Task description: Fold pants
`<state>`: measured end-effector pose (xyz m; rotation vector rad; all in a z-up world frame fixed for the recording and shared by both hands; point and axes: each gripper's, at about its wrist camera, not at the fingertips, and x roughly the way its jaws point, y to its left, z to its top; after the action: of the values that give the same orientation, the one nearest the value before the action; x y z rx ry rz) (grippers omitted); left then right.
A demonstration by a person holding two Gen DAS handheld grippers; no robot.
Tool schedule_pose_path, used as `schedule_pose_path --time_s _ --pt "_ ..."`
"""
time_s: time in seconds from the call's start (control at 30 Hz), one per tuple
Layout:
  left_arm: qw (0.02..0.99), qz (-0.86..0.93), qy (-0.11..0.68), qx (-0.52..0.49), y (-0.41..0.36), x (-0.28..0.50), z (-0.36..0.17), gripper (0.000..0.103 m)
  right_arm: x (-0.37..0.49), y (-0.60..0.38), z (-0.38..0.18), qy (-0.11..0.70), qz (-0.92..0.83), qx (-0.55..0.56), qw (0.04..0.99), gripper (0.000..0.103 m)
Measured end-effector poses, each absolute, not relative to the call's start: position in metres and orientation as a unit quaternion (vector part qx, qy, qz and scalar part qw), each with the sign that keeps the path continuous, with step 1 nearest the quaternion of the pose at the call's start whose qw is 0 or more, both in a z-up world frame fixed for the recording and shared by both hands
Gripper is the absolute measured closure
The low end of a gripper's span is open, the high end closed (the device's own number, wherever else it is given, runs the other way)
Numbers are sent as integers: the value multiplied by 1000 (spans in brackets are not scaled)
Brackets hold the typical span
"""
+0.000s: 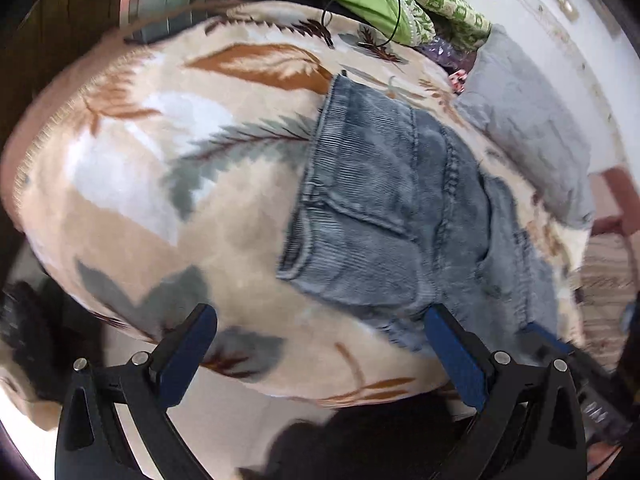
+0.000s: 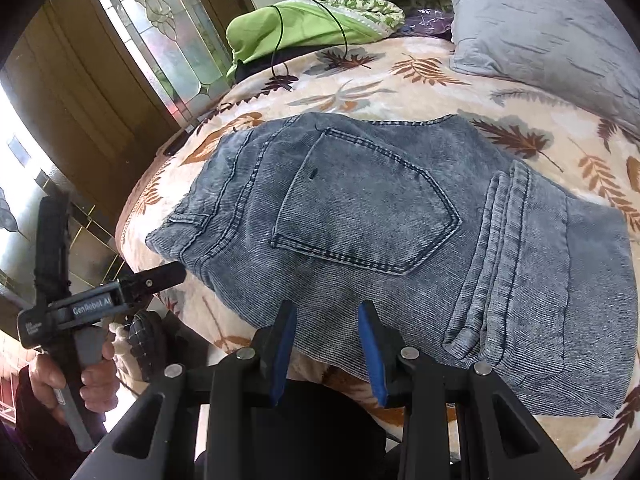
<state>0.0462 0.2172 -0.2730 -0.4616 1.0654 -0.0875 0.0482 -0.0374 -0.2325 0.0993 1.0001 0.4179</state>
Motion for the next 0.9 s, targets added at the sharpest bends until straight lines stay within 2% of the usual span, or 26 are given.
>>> schedule_pose_path --time_s 0.37,0.6,0.7,0.8,0.87,0.9 --pt "797 -87 500 -328 220 50 -284 0 54 -35 -232 476 194 48 856 67" --pt "794 -85 481 -360 224 64 -285 1 53 -32 -231 474 195 39 858 67" --pt "797 -90 478 -358 222 74 -281 13 55 -35 -230 472 193 44 859 67" --pt "794 -86 479 -364 220 83 -283 16 55 -38 -228 470 190 46 861 67" --pt "797 -84 479 -358 218 86 -281 33 55 -41 -227 467 188 47 863 67" --pt "798 -82 482 -353 219 85 -282 50 55 -43 -226 466 186 48 864 67"
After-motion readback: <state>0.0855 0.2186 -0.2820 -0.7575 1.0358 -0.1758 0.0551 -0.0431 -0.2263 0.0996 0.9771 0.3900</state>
